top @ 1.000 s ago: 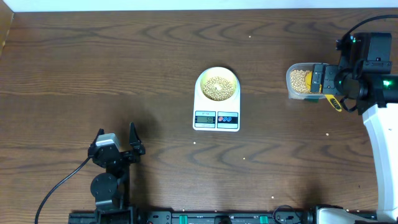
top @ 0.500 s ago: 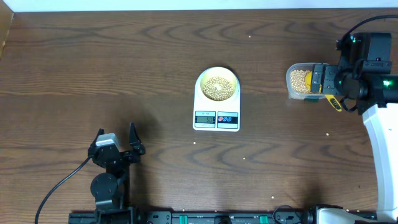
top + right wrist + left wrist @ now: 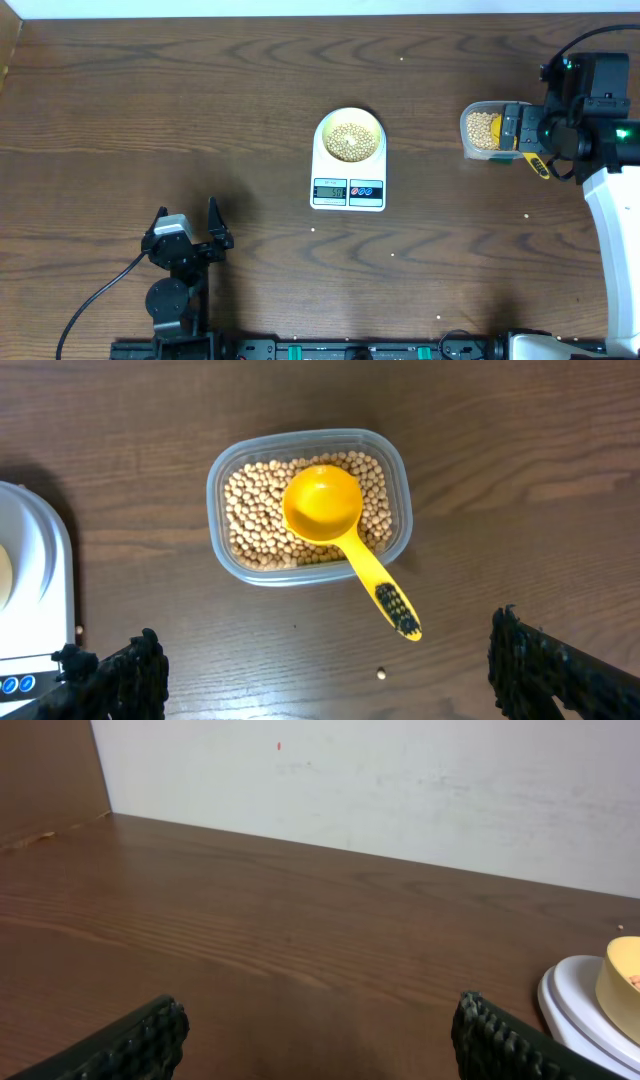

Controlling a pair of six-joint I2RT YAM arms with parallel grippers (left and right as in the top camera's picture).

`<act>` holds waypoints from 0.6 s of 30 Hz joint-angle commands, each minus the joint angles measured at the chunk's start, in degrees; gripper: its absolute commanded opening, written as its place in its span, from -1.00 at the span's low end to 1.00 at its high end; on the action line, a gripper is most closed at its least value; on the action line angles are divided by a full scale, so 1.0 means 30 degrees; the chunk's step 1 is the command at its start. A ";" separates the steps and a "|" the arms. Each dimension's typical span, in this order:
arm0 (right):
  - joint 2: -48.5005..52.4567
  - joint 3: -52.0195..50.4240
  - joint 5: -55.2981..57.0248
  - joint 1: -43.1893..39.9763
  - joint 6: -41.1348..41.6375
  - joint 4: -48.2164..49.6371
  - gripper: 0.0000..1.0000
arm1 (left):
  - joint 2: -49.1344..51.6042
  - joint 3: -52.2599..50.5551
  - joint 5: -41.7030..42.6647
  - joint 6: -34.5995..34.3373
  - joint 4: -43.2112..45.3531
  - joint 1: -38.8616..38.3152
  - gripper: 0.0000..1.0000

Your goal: Scoop item into bowl and weigh 50g on scale

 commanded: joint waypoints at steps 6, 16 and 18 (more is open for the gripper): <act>-0.0175 0.0080 0.0029 -0.0080 -0.0219 -0.0182 0.99 | -0.0095 -0.0168 -0.0401 0.0248 -0.0925 0.0095 0.73; -0.1843 0.0058 -0.1056 -0.0058 -0.0204 0.0357 0.99 | -0.0095 -0.0168 -0.0401 0.0248 -0.0925 0.0095 0.73; -0.2375 0.0051 -0.1275 -0.0051 -0.0204 0.0678 0.99 | -0.0095 -0.0168 -0.0401 0.0248 -0.0925 0.0095 0.73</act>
